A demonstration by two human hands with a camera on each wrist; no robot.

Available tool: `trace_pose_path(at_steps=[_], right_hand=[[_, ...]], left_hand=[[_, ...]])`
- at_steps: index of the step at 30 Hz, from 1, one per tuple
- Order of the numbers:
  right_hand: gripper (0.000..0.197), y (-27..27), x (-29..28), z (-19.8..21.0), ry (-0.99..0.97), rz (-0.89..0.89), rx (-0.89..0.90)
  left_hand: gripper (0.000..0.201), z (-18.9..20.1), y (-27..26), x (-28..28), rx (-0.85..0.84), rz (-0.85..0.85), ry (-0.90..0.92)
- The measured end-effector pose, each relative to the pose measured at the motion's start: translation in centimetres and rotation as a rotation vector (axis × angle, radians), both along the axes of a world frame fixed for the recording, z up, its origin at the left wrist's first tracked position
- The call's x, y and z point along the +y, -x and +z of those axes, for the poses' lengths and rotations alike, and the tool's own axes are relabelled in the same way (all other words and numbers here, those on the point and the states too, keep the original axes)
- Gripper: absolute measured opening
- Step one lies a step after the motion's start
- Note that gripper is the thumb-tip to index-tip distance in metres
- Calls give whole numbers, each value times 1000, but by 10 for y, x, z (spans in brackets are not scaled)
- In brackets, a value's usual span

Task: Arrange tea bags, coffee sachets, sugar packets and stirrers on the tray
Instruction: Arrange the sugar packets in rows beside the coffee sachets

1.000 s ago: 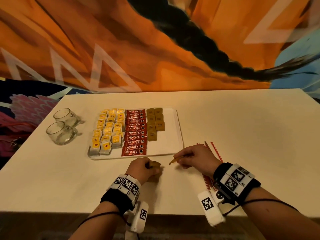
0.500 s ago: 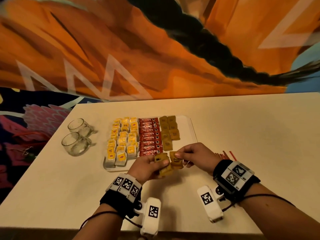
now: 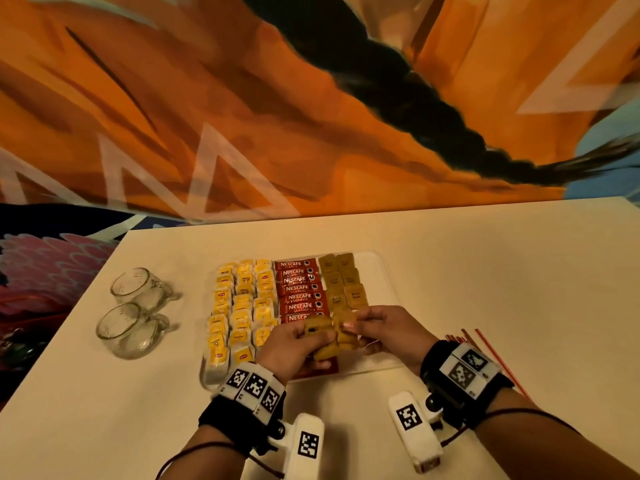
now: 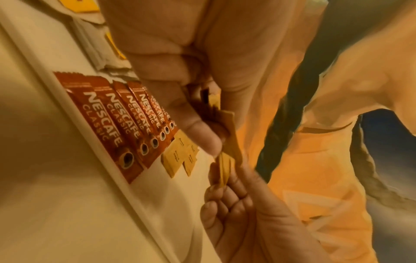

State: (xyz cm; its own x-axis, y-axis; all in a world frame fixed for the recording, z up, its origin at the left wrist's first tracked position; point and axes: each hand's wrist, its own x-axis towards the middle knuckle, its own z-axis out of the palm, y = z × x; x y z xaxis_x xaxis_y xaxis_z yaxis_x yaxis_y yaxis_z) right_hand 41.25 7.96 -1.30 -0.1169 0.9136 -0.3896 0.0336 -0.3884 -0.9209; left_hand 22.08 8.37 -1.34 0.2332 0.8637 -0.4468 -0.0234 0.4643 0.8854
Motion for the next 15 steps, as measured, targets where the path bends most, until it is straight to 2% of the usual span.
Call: trace_pose_path(at_steps=[3,8,12,15], right_hand=[[6,-3,7,-6,19,-48,-26],[6,-32,34,-24,17,-258,-210],[3,-38,44,-43,47,-174,-407],[4,-30,49,-44,41,-143,-448]], left_hand=[[15,-5,0,9,-22,37,4],[16,-13,6,28,27,72,17],[10,-14,11,37,5,106,64],[9,-15,12,39,-13,120,94]])
